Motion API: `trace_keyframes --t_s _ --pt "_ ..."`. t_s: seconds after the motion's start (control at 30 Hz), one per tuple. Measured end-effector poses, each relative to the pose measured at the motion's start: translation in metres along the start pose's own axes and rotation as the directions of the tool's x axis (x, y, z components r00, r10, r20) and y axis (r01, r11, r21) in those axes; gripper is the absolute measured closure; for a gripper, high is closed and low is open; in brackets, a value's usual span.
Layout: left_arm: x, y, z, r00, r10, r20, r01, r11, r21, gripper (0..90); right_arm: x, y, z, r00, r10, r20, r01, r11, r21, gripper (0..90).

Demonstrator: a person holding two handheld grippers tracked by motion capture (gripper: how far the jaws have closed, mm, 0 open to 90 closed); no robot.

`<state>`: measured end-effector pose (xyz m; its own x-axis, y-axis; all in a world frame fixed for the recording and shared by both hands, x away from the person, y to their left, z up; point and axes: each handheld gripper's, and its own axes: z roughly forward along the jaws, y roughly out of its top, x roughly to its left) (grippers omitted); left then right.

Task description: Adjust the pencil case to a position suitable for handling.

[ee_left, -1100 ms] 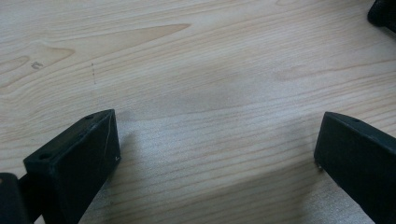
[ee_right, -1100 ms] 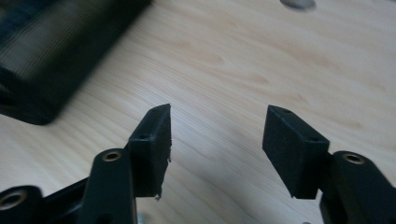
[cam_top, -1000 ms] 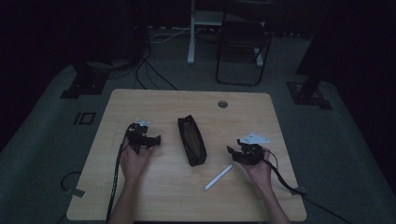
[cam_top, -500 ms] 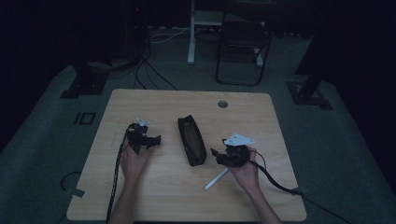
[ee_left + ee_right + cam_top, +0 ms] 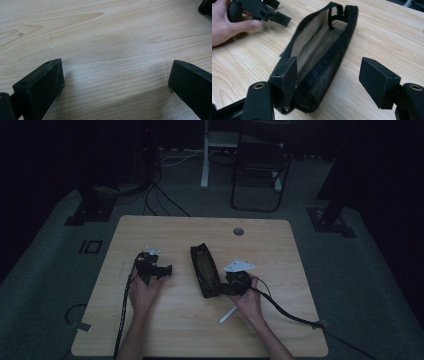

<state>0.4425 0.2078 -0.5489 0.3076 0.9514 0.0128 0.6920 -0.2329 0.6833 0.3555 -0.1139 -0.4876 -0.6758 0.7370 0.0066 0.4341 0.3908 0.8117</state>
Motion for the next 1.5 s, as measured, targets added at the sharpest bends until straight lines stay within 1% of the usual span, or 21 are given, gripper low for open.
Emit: trace_keyframes --t_s 0.03,0.07,0.13,0.2,0.23,0.3,0.4,0.43,0.47,0.53,0.6,0.7,0.8,0.83,0.9,1.0,1.07,1.17,1.3,1.37,1.5 --pt "0.0 0.0 0.0 1.0 0.0 0.0 0.0 1.0 0.0 0.5 0.0 0.0 0.0 1.0 0.0 0.0 0.0 1.0 0.0 30.7" --pt "0.0 0.0 0.0 1.0 -0.001 0.0 0.001 1.0 -0.001 0.5 0.002 0.001 0.005 0.9999 -0.009 0.006 0.009 1.0 0.018 30.6" --pt "0.0 0.0 0.0 1.0 -0.001 -0.001 0.001 1.0 -0.001 0.5 0.002 0.001 0.009 0.9999 -0.015 0.007 0.015 0.999 0.039 31.1" --pt "0.0 0.0 0.0 1.0 -0.001 -0.001 0.001 1.0 -0.001 0.5 0.001 0.0 0.01 0.9995 -0.026 0.017 0.025 0.998 0.063 33.9" --pt "0.0 0.0 0.0 1.0 -0.001 -0.001 0.001 1.0 -0.001 0.5 0.0 -0.002 0.01 0.9992 -0.032 0.023 0.03 0.997 0.071 34.3" --pt "0.0 0.0 0.0 1.0 -0.001 -0.001 0.001 1.0 -0.001 0.5 -0.003 -0.004 0.008 0.9996 -0.019 0.021 0.018 0.997 0.072 35.8" --pt "0.0 0.0 0.0 1.0 -0.001 -0.001 0.001 1.0 -0.001 0.6 -0.009 -0.006 0.003 0.9983 -0.037 0.044 0.033 0.996 0.084 37.0" --pt "0.0 0.0 0.0 1.0 -0.001 -0.001 0.001 1.0 -0.001 0.5 -0.009 -0.006 0.003 0.9983 -0.037 0.044 0.033 0.996 0.084 37.0" --pt "0.0 0.0 0.0 1.0 -0.001 -0.001 0.001 1.0 0.0 0.5 -0.011 -0.007 0.001 0.9976 -0.05 0.047 0.046 0.996 0.081 38.3" --pt "0.0 0.0 0.0 1.0 -0.001 -0.001 0.001 1.0 -0.001 0.5 -0.021 -0.01 -0.004 0.9971 -0.042 0.063 0.036 0.995 0.092 39.9" --pt "0.0 0.0 0.0 1.0 -0.001 -0.001 0.001 1.0 0.0 0.5 -0.031 -0.013 -0.008 0.9977 -0.026 0.063 0.02 0.995 0.096 42.4" --pt "0.0 0.0 0.0 1.0 -0.001 -0.001 0.001 1.0 0.0 0.6 -0.041 -0.019 -0.013 0.997 -0.013 0.076 0.005 0.995 0.103 46.6" --pt "0.0 0.0 0.0 1.0 -0.001 -0.001 0.001 1.0 0.0 0.5 -0.049 -0.022 -0.018 0.9986 0.002 0.053 -0.008 0.995 0.102 54.1" --pt "0.0 0.0 0.0 1.0 -0.001 -0.001 0.001 1.0 0.0 0.5 -0.049 -0.022 -0.018 0.9986 0.002 0.053 -0.008 0.995 0.102 54.1" --pt "0.0 0.0 0.0 1.0 -0.002 -0.001 0.002 1.0 0.0 0.5 -0.053 -0.025 -0.02 0.9994 0.002 0.036 -0.006 0.994 0.11 60.5" --pt "0.0 0.0 0.0 1.0 -0.002 -0.002 0.002 1.0 0.0 0.6 -0.054 -0.027 -0.021 0.9999 -0.011 0.013 0.01 0.993 0.116 63.7" --pt "0.0 0.0 0.0 1.0 -0.002 -0.002 0.002 1.0 0.0 0.5 -0.054 -0.028 -0.022 0.9999 -0.01 -0.004 0.01 0.993 0.115 65.0" --pt "0.0 0.0 0.0 1.0 -0.002 -0.002 0.002 1.0 0.0 0.6 -0.053 -0.03 -0.024 0.9998 -0.014 -0.016 0.016 0.993 0.114 65.6" --pt "0.0 0.0 0.0 1.0 -0.002 -0.002 0.002 1.0 -0.001 0.5 -0.051 -0.032 -0.027 0.9995 -0.002 -0.03 0.005 0.994 0.112 64.5" --pt "0.0 0.0 0.0 1.0 -0.004 -0.003 0.003 1.0 -0.001 0.5 -0.051 -0.033 -0.029 0.9995 -0.001 -0.033 0.005 0.994 0.109 62.4" --pt "0.0 0.0 0.0 1.0 -0.005 -0.005 0.005 1.0 -0.002 0.6 -0.053 -0.033 -0.033 0.9984 0.033 -0.045 -0.029 0.996 0.088 56.2"
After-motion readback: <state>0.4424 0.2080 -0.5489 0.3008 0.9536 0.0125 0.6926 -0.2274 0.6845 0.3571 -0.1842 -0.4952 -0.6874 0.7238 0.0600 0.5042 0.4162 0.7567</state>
